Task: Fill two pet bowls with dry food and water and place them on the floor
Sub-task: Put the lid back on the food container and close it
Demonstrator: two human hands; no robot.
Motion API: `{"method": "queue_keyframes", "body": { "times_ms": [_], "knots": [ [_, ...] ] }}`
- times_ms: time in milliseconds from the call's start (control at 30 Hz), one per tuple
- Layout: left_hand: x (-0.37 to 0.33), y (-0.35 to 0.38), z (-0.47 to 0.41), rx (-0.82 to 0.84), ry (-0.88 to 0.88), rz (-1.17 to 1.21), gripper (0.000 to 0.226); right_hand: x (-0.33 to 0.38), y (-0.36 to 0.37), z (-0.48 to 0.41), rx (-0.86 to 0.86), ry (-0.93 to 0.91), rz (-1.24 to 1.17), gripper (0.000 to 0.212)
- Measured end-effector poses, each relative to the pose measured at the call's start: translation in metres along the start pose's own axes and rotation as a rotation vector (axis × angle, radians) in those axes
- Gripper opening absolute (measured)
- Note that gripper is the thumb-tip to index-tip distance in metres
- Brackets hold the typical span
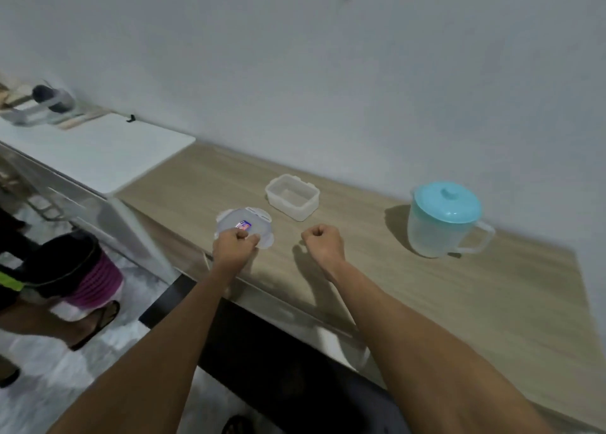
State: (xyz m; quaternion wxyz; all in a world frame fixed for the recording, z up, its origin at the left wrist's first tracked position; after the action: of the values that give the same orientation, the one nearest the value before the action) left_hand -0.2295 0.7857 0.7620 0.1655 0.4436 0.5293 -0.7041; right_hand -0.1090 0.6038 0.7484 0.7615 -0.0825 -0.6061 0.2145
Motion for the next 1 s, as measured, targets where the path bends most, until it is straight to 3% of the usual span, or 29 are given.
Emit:
{"method": "queue_keyframes", "body": {
  "times_ms": [367, 567, 700, 867, 1000],
  "knots": [
    [0.042, 0.007, -0.184, 0.197, 0.05, -0.173, 0.047, 0.018, 0.149, -0.029, -0.203, 0.186, 0.217, 0.033],
    [0.054, 0.031, -0.214, 0.256, 0.019, -0.212, 0.057, 0.018, 0.171, -0.05, -0.26, 0.236, 0.293, 0.038],
    [0.051, 0.032, -0.219, 0.247, -0.013, -0.215, 0.053, 0.015, 0.174, -0.052, -0.3, 0.291, 0.253, 0.035],
    [0.068, 0.031, -0.223, 0.259, -0.131, -0.118, 0.053, 0.016, 0.175, -0.047, -0.294, 0.318, 0.104, 0.016],
    [0.08, 0.025, -0.225, 0.251, -0.293, 0.03, 0.057, 0.028, 0.18, -0.038, -0.261, 0.276, 0.038, 0.02]
  ]
}}
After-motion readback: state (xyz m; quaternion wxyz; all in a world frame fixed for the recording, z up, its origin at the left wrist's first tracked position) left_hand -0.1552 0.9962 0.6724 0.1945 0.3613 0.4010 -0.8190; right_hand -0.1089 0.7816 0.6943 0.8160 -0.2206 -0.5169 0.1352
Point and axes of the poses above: each hand's wrist, its own z-axis away from the middle knuckle, its own y-axis out of the palm, x = y × z, the point moved 6 cm from there along -z, towards the middle knuckle, and after that the axes turned 10 degrees about -x, right-handed, at the moved point
